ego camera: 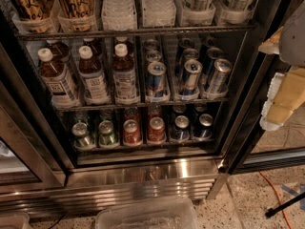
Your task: Pick 7up can from top shelf of fridge
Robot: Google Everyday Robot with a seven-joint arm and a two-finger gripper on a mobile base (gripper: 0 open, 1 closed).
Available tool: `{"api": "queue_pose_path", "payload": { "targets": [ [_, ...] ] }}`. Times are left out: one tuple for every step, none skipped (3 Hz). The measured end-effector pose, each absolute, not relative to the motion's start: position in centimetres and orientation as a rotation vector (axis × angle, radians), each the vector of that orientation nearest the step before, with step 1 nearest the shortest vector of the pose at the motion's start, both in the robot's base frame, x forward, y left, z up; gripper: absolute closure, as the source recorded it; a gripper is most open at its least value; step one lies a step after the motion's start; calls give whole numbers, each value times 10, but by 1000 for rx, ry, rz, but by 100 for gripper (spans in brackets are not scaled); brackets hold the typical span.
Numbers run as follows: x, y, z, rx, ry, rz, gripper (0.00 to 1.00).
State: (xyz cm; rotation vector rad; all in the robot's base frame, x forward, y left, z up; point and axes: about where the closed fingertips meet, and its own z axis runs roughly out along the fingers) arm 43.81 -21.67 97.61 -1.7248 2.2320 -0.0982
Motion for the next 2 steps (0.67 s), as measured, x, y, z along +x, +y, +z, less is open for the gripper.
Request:
{"api": "queue_pose_path", "payload": {
  "targets": [
    [438,-217,976,-1725,2232,-98,0],
    [439,-215,977,-1686,2230,-83,0]
  ]
}}
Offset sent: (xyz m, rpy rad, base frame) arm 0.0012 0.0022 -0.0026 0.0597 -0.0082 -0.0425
